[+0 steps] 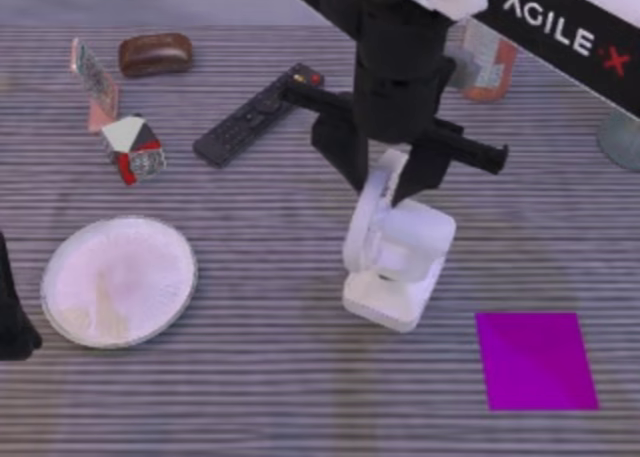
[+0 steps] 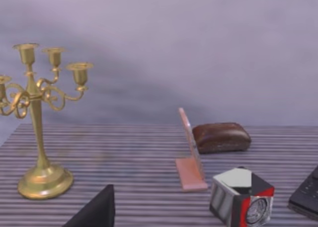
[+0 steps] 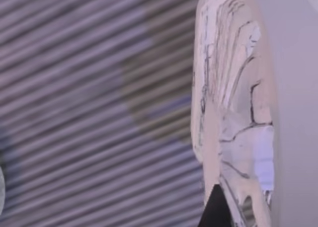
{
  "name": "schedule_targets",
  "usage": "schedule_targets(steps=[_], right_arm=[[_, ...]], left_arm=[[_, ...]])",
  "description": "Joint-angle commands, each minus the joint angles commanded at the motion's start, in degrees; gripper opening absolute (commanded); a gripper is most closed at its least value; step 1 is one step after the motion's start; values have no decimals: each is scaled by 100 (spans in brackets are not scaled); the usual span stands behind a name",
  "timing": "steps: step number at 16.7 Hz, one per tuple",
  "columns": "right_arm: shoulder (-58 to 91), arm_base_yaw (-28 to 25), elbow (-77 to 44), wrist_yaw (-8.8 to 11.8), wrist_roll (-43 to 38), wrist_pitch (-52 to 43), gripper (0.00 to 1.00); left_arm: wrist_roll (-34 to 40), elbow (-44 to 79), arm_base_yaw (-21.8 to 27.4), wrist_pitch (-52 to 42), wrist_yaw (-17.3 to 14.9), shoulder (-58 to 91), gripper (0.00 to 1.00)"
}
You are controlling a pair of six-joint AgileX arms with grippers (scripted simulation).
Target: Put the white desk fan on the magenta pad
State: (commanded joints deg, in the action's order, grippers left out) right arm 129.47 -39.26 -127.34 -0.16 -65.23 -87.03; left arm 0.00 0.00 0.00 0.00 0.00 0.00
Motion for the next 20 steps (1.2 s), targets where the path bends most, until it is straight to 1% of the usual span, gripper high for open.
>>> schedule_targets(steps=[3,7,9,11,13,15,17,20], right_arm=[[46,-12,-344,-1,18,-331,0],[22,19,-337,2,9,-319,0],[-35,28,-245,47,184,-363,0],[-173,56,-35,138,603,-447,0],[-385,105,263,253,1267,-541,0],[-662,172,625,375,2173,-618,0],[-1006,258,1045,483,3308,-646,0],[-1613,413,1751,598,5283,-578,0]], left_arm=[[0,0,0,0,0,0,100],[0,0,0,0,0,0,100],[0,0,0,0,0,0,100],[0,0,0,0,0,0,100],[0,0,0,0,0,0,100],[0,0,0,0,0,0,100],[0,0,0,0,0,0,100],[0,0,0,0,0,0,100]])
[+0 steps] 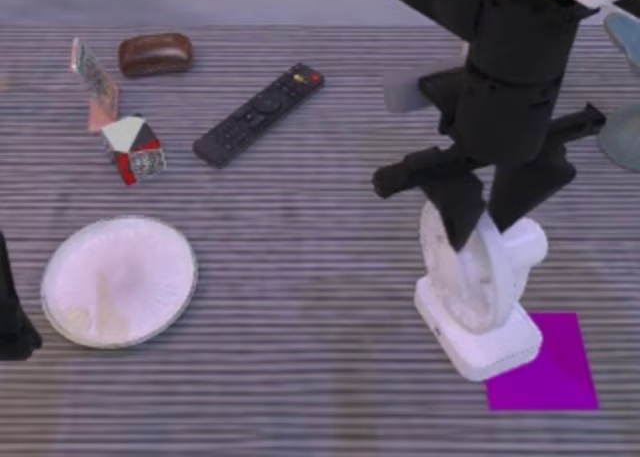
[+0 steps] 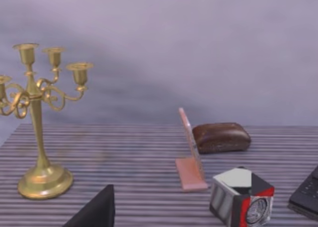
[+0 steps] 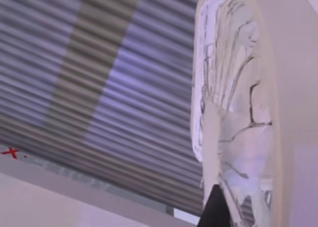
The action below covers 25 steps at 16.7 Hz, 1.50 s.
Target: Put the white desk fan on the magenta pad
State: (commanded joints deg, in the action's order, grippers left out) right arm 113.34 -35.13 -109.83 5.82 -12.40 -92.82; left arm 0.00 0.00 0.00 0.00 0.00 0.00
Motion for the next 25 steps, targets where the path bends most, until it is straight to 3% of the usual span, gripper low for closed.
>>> schedule_targets(steps=[7,12,16,25], right_arm=[[-1430,417,1728,-75,4579,596,0],[-2136,678,2756,-347,6783,1137,0],[-2383,786,3171,-504,7536,1383,0],[-2357,793,3560,-507,7553,1825,0]], left_arm=[[0,0,0,0,0,0,100],[0,0,0,0,0,0,100],[0,0,0,0,0,0,100],[0,0,0,0,0,0,100]])
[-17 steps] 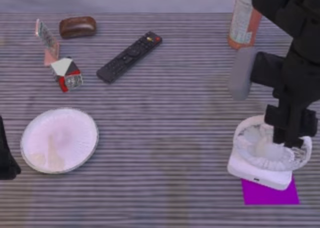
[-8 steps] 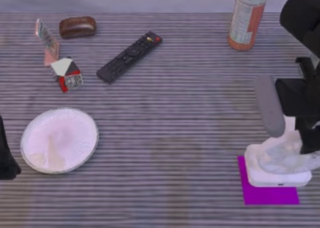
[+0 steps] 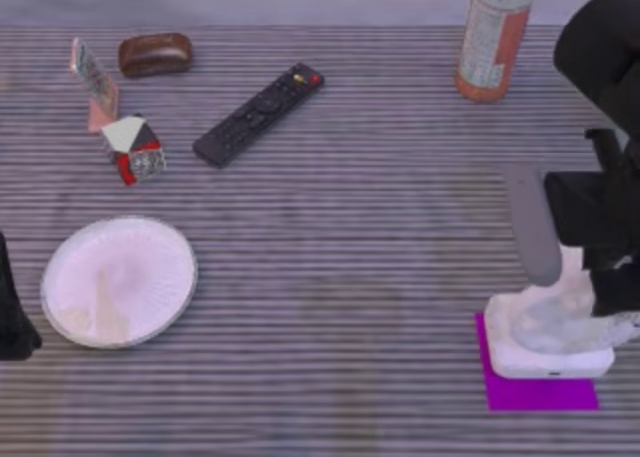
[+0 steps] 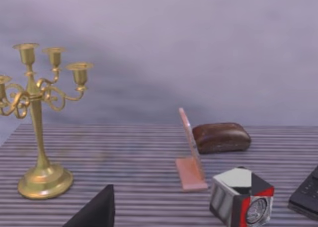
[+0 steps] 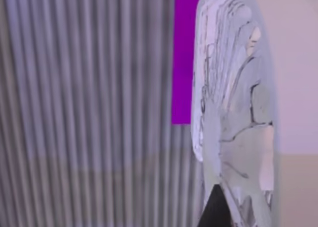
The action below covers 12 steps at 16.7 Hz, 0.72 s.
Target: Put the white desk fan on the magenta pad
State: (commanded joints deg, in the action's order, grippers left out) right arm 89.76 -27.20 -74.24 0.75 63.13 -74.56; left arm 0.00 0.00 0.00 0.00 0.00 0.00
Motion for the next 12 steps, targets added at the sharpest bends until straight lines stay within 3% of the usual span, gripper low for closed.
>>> schedule_targets(steps=[6,12], right_arm=[[47,6,340,-6,27,362,0],[47,6,340,-6,27,362,45]], left_arm=[[0,0,0,0,0,0,100],[0,0,0,0,0,0,100]])
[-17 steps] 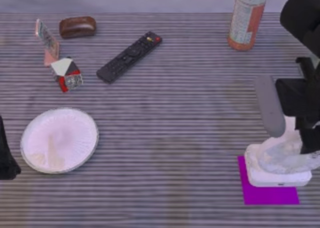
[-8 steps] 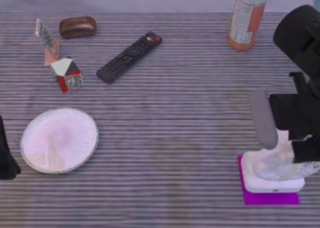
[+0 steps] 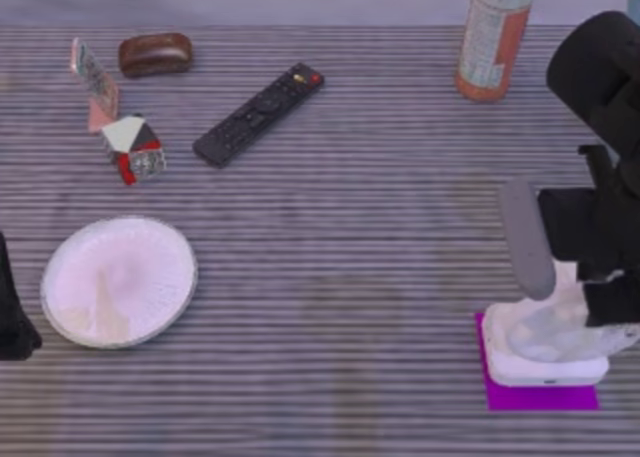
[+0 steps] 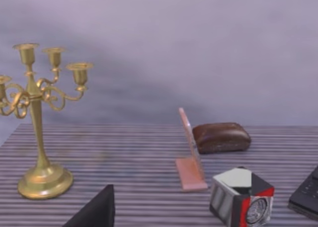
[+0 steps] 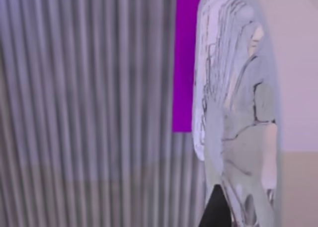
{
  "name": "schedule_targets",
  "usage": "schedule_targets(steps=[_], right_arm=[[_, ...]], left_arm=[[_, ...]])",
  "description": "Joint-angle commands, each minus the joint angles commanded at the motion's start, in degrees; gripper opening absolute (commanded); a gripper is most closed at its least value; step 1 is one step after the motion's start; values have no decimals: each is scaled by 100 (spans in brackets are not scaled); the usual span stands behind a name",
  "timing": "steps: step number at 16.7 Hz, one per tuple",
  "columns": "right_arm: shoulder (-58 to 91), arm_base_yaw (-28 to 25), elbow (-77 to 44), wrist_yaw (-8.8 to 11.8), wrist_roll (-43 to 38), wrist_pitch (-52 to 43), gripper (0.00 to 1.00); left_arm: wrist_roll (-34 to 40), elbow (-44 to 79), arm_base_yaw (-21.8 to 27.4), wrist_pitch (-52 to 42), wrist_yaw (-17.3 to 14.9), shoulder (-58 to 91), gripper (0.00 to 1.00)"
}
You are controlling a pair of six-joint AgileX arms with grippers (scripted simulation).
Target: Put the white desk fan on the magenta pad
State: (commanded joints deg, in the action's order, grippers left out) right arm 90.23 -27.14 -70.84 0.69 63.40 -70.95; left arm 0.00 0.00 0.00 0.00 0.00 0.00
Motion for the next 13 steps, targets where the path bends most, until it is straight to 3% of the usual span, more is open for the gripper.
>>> schedule_targets(steps=[7,13], right_arm=[[0,0,0,0,0,0,98],[0,0,0,0,0,0,100]], left_arm=[[0,0,0,0,0,0,100],[0,0,0,0,0,0,100]])
